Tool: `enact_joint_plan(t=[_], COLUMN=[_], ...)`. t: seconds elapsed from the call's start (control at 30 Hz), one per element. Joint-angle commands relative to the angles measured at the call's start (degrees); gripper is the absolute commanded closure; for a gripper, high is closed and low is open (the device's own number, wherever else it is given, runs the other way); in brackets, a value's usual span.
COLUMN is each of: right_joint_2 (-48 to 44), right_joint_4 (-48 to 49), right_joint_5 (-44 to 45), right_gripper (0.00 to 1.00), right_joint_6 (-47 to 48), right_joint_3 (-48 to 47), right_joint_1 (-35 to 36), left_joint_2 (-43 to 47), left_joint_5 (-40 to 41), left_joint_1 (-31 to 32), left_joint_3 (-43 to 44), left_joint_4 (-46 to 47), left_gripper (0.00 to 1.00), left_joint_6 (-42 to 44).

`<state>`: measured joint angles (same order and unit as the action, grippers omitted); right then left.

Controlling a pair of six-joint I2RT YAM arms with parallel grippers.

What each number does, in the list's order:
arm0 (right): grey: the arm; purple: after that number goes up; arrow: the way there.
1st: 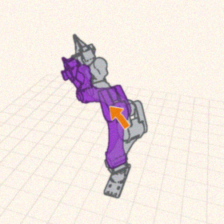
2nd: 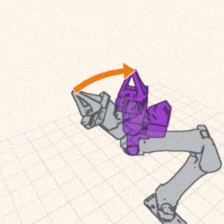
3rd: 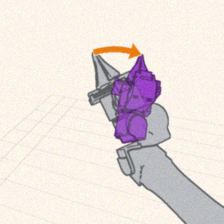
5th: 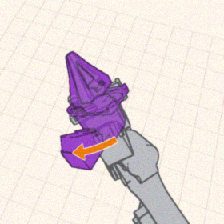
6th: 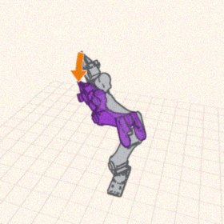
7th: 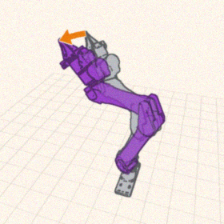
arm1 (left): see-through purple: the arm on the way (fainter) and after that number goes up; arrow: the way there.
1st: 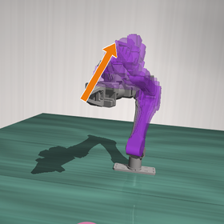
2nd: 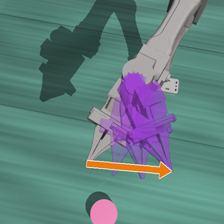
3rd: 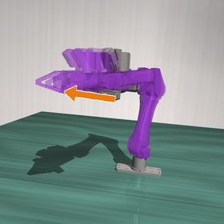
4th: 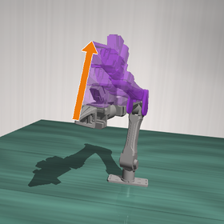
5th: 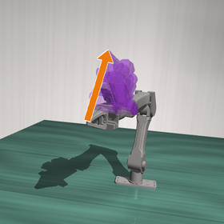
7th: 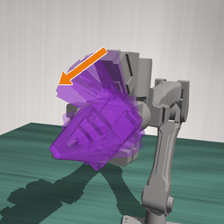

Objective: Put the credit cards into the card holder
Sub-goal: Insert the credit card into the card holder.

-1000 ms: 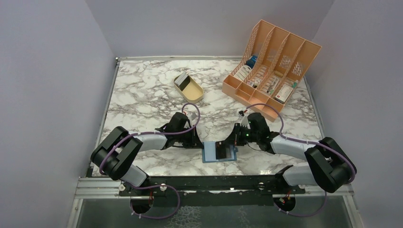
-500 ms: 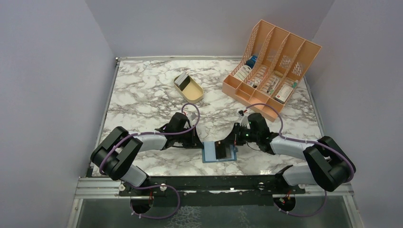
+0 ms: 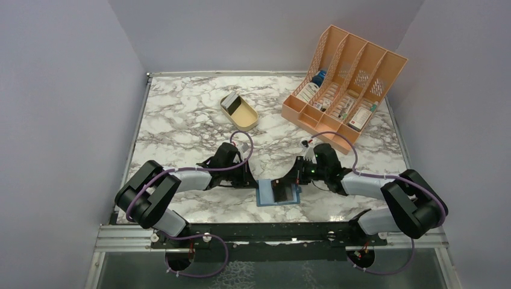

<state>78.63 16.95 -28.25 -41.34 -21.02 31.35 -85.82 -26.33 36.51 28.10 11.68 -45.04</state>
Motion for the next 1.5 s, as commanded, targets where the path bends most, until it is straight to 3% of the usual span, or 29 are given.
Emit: enact_joint_plan(t=[0.0, 0.27, 1.47], right_joint_2=[0.27, -4.41, 4.63], right_joint_4=[0.64, -0.53, 10.65], right_joint_5=[-0.71, 5.16, -0.12], right_gripper=[0.99, 0.99, 0.99], right_joint_6=[-0.36, -5.61, -12.08], right_joint_3=[0.48, 3.41, 3.70], right_joint_1=[-0.20, -0.17, -0.15], left_joint_2=[-1.20, -0.51, 0.28], left_joint_5=[5.06, 5.25, 4.72], left_joint_1=[0.52, 0.53, 1.02], left_joint_3=[-1.75, -2.28, -3.38], left_joint_4=[-2.38, -2.45, -1.14], left_gripper=[0.96, 0.96, 0.96], left_joint_6=[1.03, 0.74, -0.38])
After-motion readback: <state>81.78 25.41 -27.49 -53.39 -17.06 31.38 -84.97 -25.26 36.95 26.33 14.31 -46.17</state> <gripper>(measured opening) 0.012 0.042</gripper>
